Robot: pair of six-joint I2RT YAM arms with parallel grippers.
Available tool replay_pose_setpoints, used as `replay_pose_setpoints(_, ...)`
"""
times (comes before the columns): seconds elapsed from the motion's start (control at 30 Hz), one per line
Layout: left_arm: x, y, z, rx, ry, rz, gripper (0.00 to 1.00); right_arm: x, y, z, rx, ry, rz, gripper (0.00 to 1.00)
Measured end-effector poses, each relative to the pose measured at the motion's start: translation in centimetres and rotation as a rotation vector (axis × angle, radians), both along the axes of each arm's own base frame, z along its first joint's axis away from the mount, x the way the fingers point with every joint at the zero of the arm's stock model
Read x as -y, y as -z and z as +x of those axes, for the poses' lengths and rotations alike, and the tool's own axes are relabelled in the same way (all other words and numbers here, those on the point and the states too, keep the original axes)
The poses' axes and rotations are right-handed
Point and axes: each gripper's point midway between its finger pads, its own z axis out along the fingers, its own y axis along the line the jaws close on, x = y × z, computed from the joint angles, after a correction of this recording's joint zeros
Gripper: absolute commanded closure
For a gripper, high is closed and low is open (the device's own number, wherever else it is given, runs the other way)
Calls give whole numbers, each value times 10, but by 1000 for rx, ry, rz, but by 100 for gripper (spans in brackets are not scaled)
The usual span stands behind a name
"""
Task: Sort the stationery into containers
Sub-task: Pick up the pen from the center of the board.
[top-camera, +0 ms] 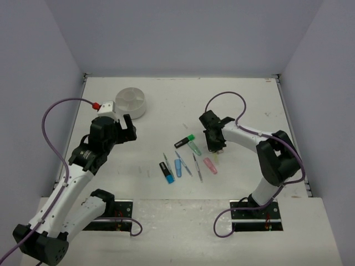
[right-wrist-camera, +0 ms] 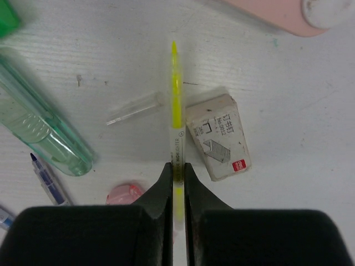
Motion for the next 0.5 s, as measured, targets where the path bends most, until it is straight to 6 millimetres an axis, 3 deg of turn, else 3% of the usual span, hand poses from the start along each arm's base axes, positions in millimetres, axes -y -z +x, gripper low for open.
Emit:
replay_pose_setpoints(0.1,16,13,9,-79,12,-64,0,3,-27,2,64,17,17,100)
replay_pose_setpoints(0.3,52,40,35,-206,-48,-162,0,-3,-130,17,357,26,192,100)
replay_pose_setpoints(0.4,108,51,64,-274,-37,-120,1,1,-158,19,452,37,221,100)
replay_pose_setpoints(0.5,177,64,101,-303,-40,-105,7,9,-159,21,473,58,195,100)
